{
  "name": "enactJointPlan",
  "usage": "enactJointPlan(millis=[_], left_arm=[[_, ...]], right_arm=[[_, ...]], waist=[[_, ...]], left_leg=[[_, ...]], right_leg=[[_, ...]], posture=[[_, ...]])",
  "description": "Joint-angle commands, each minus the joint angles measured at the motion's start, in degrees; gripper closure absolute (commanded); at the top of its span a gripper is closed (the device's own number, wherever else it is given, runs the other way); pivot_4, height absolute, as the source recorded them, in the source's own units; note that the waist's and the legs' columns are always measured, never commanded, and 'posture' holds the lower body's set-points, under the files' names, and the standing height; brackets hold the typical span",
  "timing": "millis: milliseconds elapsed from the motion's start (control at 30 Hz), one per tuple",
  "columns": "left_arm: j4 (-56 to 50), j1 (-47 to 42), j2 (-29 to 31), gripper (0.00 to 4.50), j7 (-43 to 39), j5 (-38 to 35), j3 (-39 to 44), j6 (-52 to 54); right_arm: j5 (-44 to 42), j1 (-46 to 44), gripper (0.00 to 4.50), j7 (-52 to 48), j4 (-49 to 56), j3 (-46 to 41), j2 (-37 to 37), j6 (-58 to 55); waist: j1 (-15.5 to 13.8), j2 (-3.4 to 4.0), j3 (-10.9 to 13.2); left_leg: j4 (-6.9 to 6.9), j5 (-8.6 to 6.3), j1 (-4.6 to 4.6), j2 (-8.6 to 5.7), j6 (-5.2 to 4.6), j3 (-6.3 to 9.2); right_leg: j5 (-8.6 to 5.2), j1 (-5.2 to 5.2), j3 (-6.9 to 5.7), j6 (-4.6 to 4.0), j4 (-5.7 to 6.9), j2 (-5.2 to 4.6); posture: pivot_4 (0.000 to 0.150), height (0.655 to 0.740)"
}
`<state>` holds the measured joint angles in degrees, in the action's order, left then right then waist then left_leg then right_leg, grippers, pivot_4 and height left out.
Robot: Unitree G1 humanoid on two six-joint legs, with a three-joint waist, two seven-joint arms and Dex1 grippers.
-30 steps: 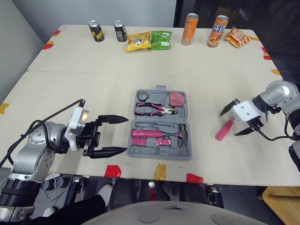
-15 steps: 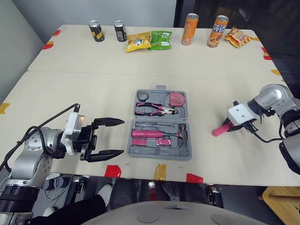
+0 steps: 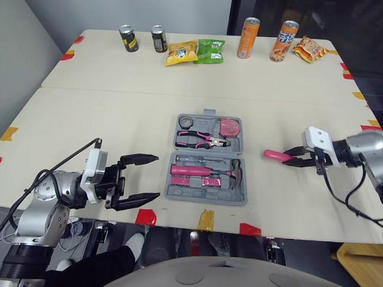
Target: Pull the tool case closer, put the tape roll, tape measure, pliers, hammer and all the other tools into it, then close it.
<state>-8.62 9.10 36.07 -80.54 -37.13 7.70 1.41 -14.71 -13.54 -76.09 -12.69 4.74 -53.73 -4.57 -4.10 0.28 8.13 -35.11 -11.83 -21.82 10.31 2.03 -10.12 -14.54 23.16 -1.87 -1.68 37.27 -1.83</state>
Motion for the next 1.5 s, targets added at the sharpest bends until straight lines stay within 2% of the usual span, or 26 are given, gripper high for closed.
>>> enactJointPlan(millis=[33, 100, 167, 267, 333, 467, 667, 800, 933, 1033, 1133, 1200, 1233, 1333, 1400, 1500], left_arm=[[-3.21, 0.00, 0.55, 0.00, 0.94, -1.21, 0.85, 1.07], [-3.68, -0.05, 1.27, 0.00, 1.16, -1.75, 1.52, 2.03], [-3.59, -0.13, 1.98, 0.00, 1.07, -1.90, 2.09, 2.55], [-3.46, -0.36, 2.62, 0.00, 0.90, -2.04, 2.38, 3.06], [-3.63, -0.79, 2.93, 0.00, 0.87, -2.07, 2.18, 3.51], [-4.17, -1.90, 3.26, 0.00, 1.26, -2.16, 1.95, 4.60], [-6.22, -1.16, 3.88, 0.00, 2.20, -2.76, 2.84, 6.04], [-7.89, -0.41, 4.06, 0.00, 2.62, -3.22, 3.05, 7.07], [-10.02, -0.72, 4.40, 0.00, 2.16, -4.15, 2.18, 8.65], [-10.68, -1.73, 4.94, 0.00, 1.26, -4.48, 1.49, 9.52], [-11.12, -2.70, 5.34, 0.00, 0.74, -4.96, 0.97, 10.59], [-11.35, -3.37, 5.33, 0.00, 0.58, -5.30, 0.67, 11.19], [-11.39, -3.78, 5.32, 0.00, 0.52, -5.44, 0.54, 11.49], [-10.76, -5.17, 5.43, 0.00, 0.40, -5.73, 0.62, 12.18], [-9.89, -6.14, 4.97, 0.00, 1.29, -6.45, 1.31, 12.69], [-9.25, -6.66, 4.37, 0.00, 2.54, -6.87, 2.09, 12.90]], right_arm=[[-6.09, 7.71, 3.89, 7.96, 22.30, -7.26, -2.34, -15.99], [-6.11, 11.90, 3.89, 13.09, 35.43, -8.55, -4.77, -27.69], [-4.94, 12.18, 3.89, 18.35, 45.88, -8.02, -6.38, -36.79], [-9.75, 7.05, 3.90, 21.99, 53.86, -5.63, -6.27, -50.13], [-10.84, 4.52, 3.90, 24.17, 56.93, -3.45, -4.72, -53.54], [-10.73, 3.21, 3.90, 31.98, 55.86, -2.11, 0.66, -61.10], [-7.58, 7.36, 3.90, 47.29, 54.02, -11.15, 14.55, -74.82], [-5.10, 10.38, 3.90, 53.66, 54.63, -14.40, 20.05, -80.04], [-2.44, 12.23, 3.90, 59.12, 52.57, -16.12, 26.37, -80.01], [-0.36, 14.52, 3.90, 61.39, 49.26, -15.70, 28.24, -75.24], [0.52, 17.28, 3.90, 61.63, 46.14, -15.14, 29.10, -69.05], [0.52, 19.05, 2.87, 60.73, 44.34, -15.17, 29.16, -64.83], [0.59, 20.17, 2.61, 59.88, 43.65, -14.78, 28.48, -62.74], [0.13, 24.49, 1.41, 56.81, 44.18, -15.47, 27.42, -54.45], [0.53, 28.39, 0.86, 54.67, 44.13, -15.89, 26.72, -47.20], [-0.72, 32.16, 0.86, 50.99, 41.82, -17.18, 27.53, -36.87]], waist=[[0.08, 0.02, -0.02], [0.13, 0.03, -0.01], [0.45, 0.00, 0.01], [0.82, -0.04, 0.00], [0.67, -0.04, 0.00], [-0.02, -0.05, 0.00], [-0.98, -0.06, 0.00], [-1.08, -0.06, -0.01], [-0.83, -0.06, -0.01], [-0.59, -0.05, -0.02], [-0.47, -0.16, -0.09], [-0.33, -0.19, -0.11], [-0.28, -0.19, -0.11], [-0.37, -0.19, -0.09], [-0.59, -0.18, -0.09], [-0.61, -0.18, -0.09]], left_leg=[[0.02, 0.00, 0.02, 0.00, 0.00, 0.00], [0.12, 0.00, 0.12, 0.00, 0.01, -0.02], [0.28, -0.01, 0.43, -0.01, 0.04, -0.10], [0.53, -0.03, 0.82, -0.02, 0.14, -0.18], [0.59, -0.02, 0.83, -0.03, 0.23, -0.18], [0.68, 0.00, 0.77, -0.05, 0.32, -0.19], [0.73, -0.02, 0.75, -0.10, 0.55, -0.20], [0.81, -0.01, 0.79, -0.09, 0.65, -0.22], [0.86, -0.14, 0.85, -0.08, 0.96, -0.20], [0.87, -0.16, 0.88, -0.09, 1.50, -0.19], [0.87, -0.16, 0.91, -0.10, 1.56, -0.20], [0.86, -0.16, 0.98, -0.10, 1.57, -0.20], [0.86, -0.18, 1.09, -0.10, 1.57, -0.20], [0.97, -0.31, 1.76, -0.12, 1.46, -0.22], [1.00, -0.34, 1.80, -0.13, 1.43, -0.22], [1.09, -0.34, 1.77, -0.14, 1.43, -0.22]], right_leg=[[0.00, 0.00, 0.01, 0.00, 0.01, 0.00], [0.00, -0.03, 0.03, 0.03, 0.00, 0.01], [-0.01, -0.17, 0.13, 0.04, -0.05, 0.06], [-0.02, -0.39, 0.21, 0.07, -0.11, 0.08], [-0.03, -0.39, 0.23, 0.07, -0.14, 0.08], [-0.04, -0.36, 0.23, 0.08, -0.25, 0.08], [-0.05, -0.34, 0.27, 0.07, -0.27, 0.06], [-0.06, -0.31, 0.30, 0.07, -0.23, 0.08], [-0.06, -0.32, 0.30, 0.07, -0.20, 0.11], [-0.06, -0.33, 0.32, 0.08, -0.18, 0.11], [-0.05, -0.37, 0.33, 0.10, -0.21, 0.10], [-0.05, -0.45, 0.34, 0.11, -0.23, 0.10], [-0.05, -0.51, 0.34, 0.11, -0.24, 0.10], [-0.12, -1.17, 0.36, 0.17, -0.39, 0.08], [-0.15, -1.25, 0.36, 0.21, -0.46, 0.06], [-0.19, -1.25, 0.34, 0.22, -0.57, 0.06]], posture=[[0.150, 0.7400], [0.150, 0.7400], [0.150, 0.7400], [0.150, 0.7400], [0.150, 0.7400], [0.150, 0.7400], [0.150, 0.7400], [0.150, 0.7400], [0.150, 0.7400], [0.150, 0.7400], [0.150, 0.7400], [0.150, 0.7400], [0.150, 0.7400], [0.150, 0.7400], [0.150, 0.7400], [0.150, 0.7400]])
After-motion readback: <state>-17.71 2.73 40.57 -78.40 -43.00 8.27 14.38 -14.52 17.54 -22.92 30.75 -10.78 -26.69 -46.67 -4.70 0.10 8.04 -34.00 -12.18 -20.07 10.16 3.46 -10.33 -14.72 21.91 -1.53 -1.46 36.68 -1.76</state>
